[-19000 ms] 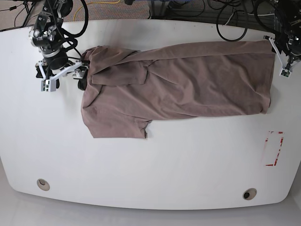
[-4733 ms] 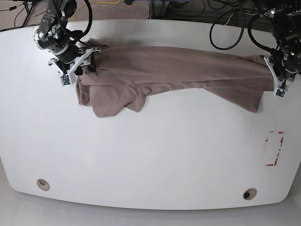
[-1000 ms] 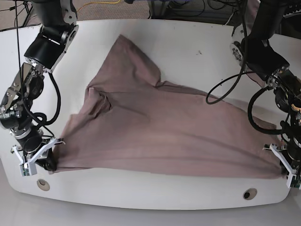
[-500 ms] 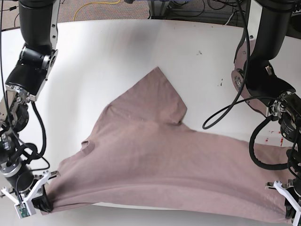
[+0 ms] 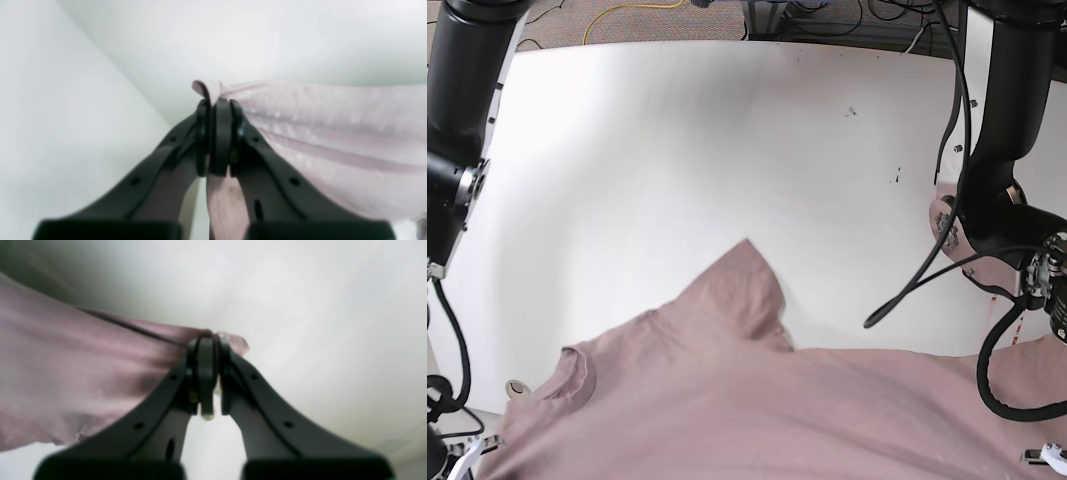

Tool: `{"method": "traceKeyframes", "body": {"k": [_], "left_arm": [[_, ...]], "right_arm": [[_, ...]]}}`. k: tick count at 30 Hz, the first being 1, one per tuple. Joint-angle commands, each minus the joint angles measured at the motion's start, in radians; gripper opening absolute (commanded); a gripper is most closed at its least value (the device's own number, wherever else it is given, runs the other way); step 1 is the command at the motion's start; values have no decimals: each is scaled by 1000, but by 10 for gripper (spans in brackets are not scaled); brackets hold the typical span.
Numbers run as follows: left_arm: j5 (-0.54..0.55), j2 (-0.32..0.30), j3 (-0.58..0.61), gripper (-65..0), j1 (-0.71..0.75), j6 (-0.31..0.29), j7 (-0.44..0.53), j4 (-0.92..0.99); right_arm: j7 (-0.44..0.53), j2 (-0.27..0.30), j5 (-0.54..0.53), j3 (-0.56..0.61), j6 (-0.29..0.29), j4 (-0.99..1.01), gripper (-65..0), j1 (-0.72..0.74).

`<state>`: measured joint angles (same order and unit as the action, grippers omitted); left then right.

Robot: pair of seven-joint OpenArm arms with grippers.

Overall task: Layout the t-shirt on the table in an organized manner, then fold the t-shirt properly
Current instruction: 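Lift the shirt with both grippers and swing it to spread, then lay the shirt down while dragging both grippers away from it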

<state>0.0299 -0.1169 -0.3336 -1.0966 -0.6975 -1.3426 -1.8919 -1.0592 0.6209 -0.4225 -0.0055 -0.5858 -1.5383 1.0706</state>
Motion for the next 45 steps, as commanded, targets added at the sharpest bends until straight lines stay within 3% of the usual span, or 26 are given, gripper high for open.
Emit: {"method": "traceKeyframes", "body": {"k": [1, 9, 18, 33, 45], "left_arm": [[8, -4, 11, -650, -80, -1, 24, 30], [12, -4, 11, -650, -158, -1, 27, 131], [14, -4, 12, -650, -73, -1, 24, 140], [15, -4, 12, -650, 313, -1, 27, 65], [15, -10, 6, -650, 665, -1, 22, -56]], "right_arm": [[17, 20, 1, 17, -20, 2, -650, 101], [-68, 38, 0, 49, -53, -1, -650, 214], [-111, 47, 4, 39, -59, -101, -650, 121], [-115, 61, 0, -219, -59, -380, -650, -458], [-115, -60, 0, -391, -59, -488, -650, -870]]}}
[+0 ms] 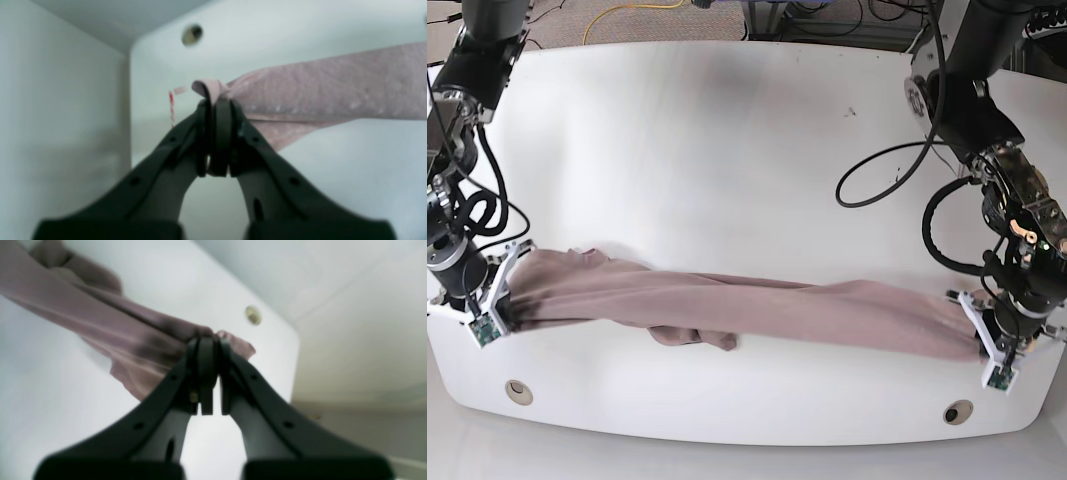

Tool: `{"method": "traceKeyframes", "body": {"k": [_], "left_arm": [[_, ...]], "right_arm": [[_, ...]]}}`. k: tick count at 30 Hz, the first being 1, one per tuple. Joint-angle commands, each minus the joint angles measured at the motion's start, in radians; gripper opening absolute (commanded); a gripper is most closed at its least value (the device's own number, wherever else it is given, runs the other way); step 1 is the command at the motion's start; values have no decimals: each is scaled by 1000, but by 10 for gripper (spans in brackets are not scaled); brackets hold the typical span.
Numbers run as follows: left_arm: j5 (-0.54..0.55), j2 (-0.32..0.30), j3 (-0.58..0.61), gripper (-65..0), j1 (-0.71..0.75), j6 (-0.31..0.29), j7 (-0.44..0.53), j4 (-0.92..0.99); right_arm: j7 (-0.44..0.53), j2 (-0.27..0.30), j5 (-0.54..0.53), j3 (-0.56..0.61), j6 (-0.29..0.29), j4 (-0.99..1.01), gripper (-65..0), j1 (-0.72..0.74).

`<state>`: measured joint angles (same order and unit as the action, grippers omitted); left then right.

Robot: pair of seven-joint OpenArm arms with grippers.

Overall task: Layout the t-shirt on the table in an organized manner, then fold the t-shirt properly
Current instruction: 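Lay the shirt down while dragging both grippers away from it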

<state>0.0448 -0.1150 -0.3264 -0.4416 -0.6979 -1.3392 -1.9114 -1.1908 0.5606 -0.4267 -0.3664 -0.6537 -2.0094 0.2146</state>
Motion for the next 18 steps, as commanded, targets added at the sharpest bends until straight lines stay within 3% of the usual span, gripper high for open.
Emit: {"method": "traceKeyframes", "body": {"k": [1, 18], "left_arm": [[0, -12, -3, -650, 40, 0, 19, -44], [0, -35, -118, -650, 436, 0, 22, -70]], "right_arm": [[16, -14, 4, -49, 8, -17, -650, -45], [16, -176, 12, -90, 13, -24, -650, -395]]}}
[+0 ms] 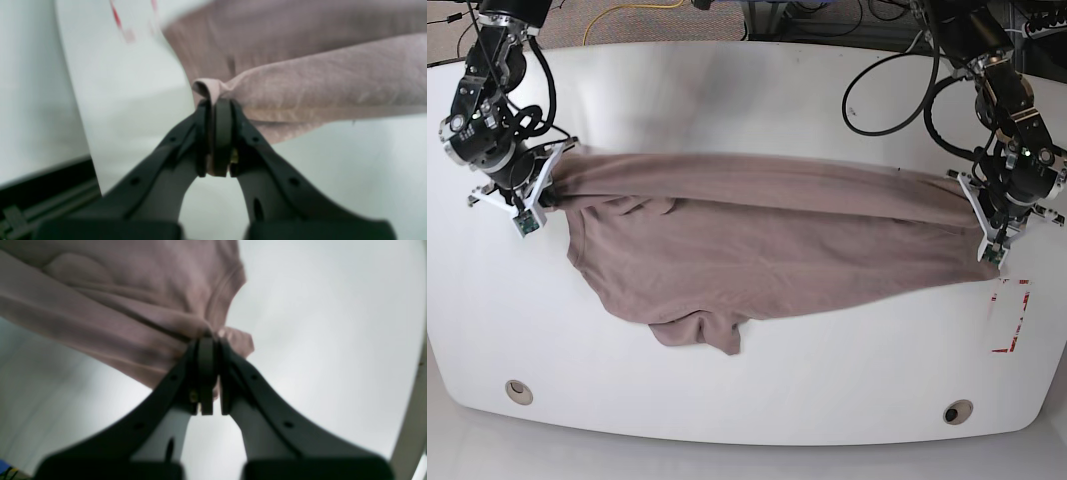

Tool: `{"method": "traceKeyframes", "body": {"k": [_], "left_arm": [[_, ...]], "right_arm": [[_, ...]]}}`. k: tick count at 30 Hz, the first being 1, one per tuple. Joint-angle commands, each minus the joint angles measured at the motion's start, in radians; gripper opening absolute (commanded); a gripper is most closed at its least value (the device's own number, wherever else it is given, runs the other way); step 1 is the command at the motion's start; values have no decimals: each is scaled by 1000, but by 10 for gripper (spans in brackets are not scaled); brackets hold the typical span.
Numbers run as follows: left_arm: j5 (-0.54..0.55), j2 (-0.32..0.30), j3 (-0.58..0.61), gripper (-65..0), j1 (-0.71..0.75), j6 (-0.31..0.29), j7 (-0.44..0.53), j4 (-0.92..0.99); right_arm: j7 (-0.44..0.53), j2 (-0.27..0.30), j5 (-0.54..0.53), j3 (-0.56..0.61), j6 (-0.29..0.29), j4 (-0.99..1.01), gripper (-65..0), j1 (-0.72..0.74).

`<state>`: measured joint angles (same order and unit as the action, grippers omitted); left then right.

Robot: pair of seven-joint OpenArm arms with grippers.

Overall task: Layout the t-shirt on the table in an organized manner, then fold the t-shirt properly
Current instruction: 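Lay the shirt down while dragging both grippers away from it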

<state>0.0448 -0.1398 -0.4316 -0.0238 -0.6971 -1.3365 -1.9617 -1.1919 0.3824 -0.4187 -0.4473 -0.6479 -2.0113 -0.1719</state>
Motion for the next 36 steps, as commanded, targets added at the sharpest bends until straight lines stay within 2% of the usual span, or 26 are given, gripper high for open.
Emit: {"method": "traceKeyframes", "body": {"k": [1, 10, 20, 32, 36], "left_arm": [[0, -10, -17, -650, 35, -1, 21, -20], [0, -10, -65, -650, 157, -1, 22, -17], [0, -45, -68, -650, 216, -1, 24, -15], [-1, -50, -105, -650, 258, -1, 24, -14], [-1, -82, -109, -650, 273, -1, 24, -14]], "right_arm": [[17, -7, 4, -9, 7, -22, -650, -19], [24, -56, 4, -9, 9, -21, -650, -111], [24, -56, 5, -9, 10, -16, -650, -153], [24, -56, 5, -9, 10, -15, -650, -220], [24, -56, 5, -9, 10, -15, -650, -246]]}}
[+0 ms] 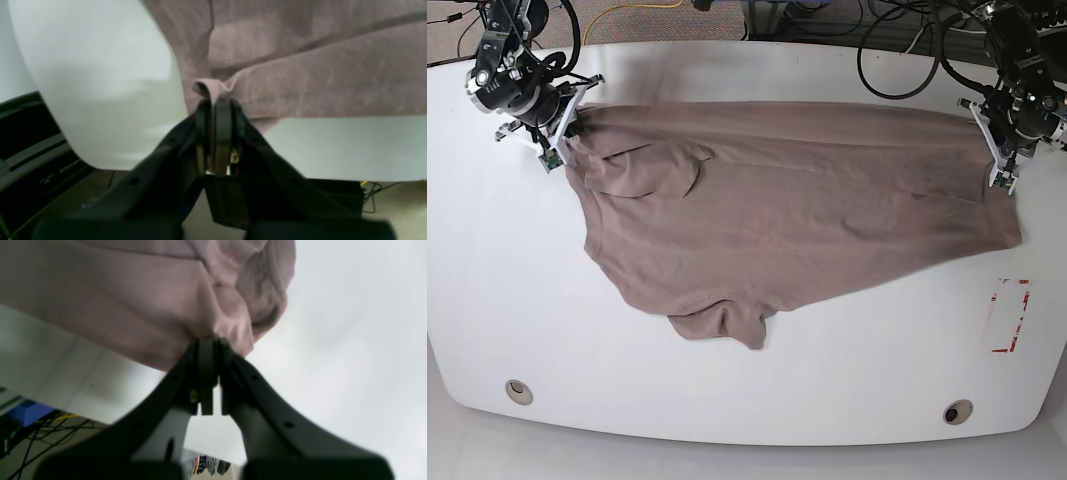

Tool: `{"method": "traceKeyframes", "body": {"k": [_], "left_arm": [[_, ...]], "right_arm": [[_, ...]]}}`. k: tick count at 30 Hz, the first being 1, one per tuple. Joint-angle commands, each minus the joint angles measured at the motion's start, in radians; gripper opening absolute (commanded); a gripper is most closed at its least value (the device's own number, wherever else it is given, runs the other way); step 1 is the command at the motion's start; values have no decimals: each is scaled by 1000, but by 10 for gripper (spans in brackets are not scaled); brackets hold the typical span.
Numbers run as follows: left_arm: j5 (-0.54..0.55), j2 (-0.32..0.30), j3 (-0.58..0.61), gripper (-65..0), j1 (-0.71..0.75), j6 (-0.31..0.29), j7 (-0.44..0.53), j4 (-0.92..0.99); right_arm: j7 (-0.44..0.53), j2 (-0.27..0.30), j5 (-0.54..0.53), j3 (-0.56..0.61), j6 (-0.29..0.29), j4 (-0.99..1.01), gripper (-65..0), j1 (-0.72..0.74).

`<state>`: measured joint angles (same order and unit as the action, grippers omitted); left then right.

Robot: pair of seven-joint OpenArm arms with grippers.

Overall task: Layout the t-shirt on the table in an organized manner, then fold the t-shirt properly
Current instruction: 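Lay the shirt down while dragging both grippers away from it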

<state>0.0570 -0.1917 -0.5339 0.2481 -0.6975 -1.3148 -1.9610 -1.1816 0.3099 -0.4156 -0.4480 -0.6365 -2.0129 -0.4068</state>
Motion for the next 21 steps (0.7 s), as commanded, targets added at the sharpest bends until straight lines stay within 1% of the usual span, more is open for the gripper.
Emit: {"method": "traceKeyframes", "body": {"k": [1, 10, 12, 14, 16, 18, 19, 21], "left_arm": [[-13, -35, -9, -650, 1, -1, 2, -15], [-13, -61, -9, -650, 12, -1, 2, -15], [-12, -68, -2, -650, 20, -1, 2, -15], [-12, -70, -1, -650, 21, -1, 2, -15], [-12, -70, -1, -639, 23, -1, 2, -15], [-12, -70, -1, -574, 23, -1, 2, -15], [-12, -70, -1, -543, 23, -1, 2, -15], [-12, -70, -1, -454, 24, -1, 2, -15]], "right_arm": [[13, 16, 2, -8, -1, -13, -650, -16], [13, 13, 2, -8, -1, -12, -648, -67], [13, 5, 2, -8, -1, -12, -625, -79], [13, -7, 2, -8, -1, -12, -568, -88], [13, -15, 2, -8, 1, -12, -482, -96], [13, -21, 2, -8, 1, -12, -380, -100], [13, -21, 2, -8, 1, -12, -346, -100], [13, -22, 1, -8, 1, -13, -266, -102]]}}
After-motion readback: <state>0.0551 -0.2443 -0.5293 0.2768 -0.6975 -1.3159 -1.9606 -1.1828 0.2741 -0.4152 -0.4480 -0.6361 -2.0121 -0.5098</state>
